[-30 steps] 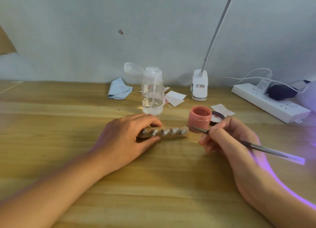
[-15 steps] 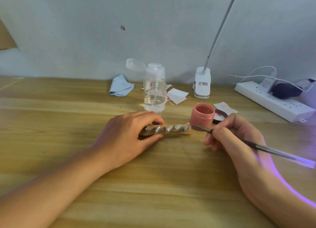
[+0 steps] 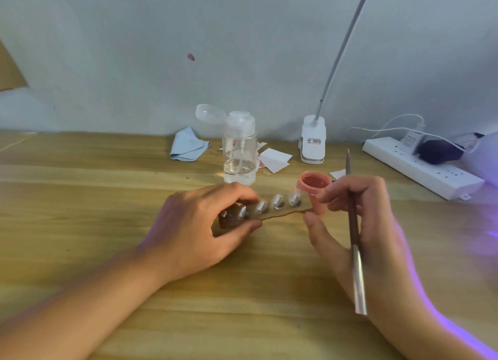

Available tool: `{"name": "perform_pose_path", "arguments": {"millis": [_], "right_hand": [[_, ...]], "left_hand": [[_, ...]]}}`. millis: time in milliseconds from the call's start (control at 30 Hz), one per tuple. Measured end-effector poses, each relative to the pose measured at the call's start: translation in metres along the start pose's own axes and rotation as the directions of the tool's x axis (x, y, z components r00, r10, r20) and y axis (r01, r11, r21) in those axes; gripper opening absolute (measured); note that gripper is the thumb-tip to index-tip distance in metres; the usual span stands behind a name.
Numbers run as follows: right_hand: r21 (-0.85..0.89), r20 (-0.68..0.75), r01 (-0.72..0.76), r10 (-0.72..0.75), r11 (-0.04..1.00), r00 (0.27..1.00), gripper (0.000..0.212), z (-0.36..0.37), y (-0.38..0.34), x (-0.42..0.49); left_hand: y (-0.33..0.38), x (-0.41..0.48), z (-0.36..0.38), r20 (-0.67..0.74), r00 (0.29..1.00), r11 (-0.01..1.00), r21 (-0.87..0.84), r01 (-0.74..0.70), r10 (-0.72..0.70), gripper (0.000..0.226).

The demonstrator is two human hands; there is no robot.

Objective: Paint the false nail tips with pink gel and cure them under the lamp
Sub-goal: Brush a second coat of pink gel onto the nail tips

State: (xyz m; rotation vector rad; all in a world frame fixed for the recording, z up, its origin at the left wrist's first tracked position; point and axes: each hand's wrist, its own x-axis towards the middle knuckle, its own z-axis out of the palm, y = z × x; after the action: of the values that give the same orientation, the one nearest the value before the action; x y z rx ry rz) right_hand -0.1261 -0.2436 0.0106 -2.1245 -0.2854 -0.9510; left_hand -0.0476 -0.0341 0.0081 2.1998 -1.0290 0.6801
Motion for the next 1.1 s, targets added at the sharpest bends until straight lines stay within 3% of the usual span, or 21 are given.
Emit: {"name": "perform_pose_path", "arguments": {"millis": [167, 367, 800, 1000, 1100], "right_hand": [[-0.105, 0.025, 0.095, -0.093, 0.990, 0.995, 0.038, 0.001, 0.000, -0.003], [-0.113, 0.048, 0.094, -0.089, 0.989, 0.995, 0.037, 0.001, 0.001, -0.003], [-0.125, 0.087, 0.072, -0.061, 0.990, 0.994, 0.044, 0.002, 0.008, -0.004], [-0.092, 0.118, 0.072, -0.061, 0.993, 0.991, 0.047, 0.000, 0.011, -0.003], [-0.094, 0.140, 0.074, -0.060, 0.993, 0.988, 0.044, 0.002, 0.010, -0.002]], "left_hand": [[0.003, -0.001, 0.000, 0.016, 0.996, 0.995, 0.048, -0.090, 0.089, 0.026], [0.004, -0.001, 0.002, 0.036, 0.991, 0.988, 0.081, -0.133, 0.131, 0.023], [0.002, -0.001, 0.004, 0.050, 0.993, 0.987, 0.116, -0.114, 0.109, 0.022], [-0.004, 0.001, 0.004, 0.024, 0.999, 0.993, 0.115, 0.030, -0.033, 0.022], [-0.003, 0.001, 0.004, 0.045, 0.999, 0.995, 0.096, 0.026, -0.031, 0.022]]}}
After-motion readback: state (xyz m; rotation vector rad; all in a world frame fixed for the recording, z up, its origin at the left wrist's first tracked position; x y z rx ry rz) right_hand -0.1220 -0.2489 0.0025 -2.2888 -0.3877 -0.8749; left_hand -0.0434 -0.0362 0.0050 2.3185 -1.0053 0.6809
